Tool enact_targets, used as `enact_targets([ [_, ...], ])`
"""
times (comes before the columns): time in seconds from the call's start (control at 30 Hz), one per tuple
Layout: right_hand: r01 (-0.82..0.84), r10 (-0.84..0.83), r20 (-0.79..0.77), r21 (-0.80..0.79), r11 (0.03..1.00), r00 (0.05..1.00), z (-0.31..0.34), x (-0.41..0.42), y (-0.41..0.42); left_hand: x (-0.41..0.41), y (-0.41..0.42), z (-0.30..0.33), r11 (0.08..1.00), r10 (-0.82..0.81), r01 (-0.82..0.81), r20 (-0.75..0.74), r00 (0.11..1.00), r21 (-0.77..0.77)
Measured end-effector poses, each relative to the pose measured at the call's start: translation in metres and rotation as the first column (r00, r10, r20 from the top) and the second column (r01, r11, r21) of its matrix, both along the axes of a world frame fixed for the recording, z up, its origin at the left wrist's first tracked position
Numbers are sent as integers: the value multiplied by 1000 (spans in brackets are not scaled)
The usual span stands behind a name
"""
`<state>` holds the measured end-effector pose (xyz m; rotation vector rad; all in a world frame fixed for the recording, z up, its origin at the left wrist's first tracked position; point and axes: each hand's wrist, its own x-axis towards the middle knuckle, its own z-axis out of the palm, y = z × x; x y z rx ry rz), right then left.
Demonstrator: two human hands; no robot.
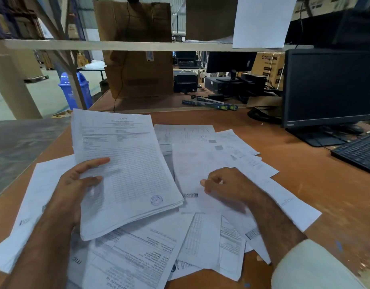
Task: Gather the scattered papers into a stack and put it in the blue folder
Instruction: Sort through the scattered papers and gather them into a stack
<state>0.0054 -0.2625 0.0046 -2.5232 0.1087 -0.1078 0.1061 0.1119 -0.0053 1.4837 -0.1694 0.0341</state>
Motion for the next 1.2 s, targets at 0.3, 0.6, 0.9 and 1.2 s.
enact_targets([
  [0.3, 359, -378, -28, -256, 898, 926, -1, -2, -23, -13, -14, 7, 996, -74, 77, -59, 996, 53],
  [0.6, 272, -277, -22, 280, 921, 961, 10, -1, -33, -15, -17, 7, 990, -91, 99, -80, 993, 96],
  [0.9, -128, -236, 377, 726, 676, 895, 40, -14, -34, -9, -7, 2, 991, -65, 71, -54, 996, 110],
  [1.2, -63, -147, 247, 681, 729, 958, 24, -3, -30, -20, -28, 4, 985, -105, 109, -36, 994, 135],
])
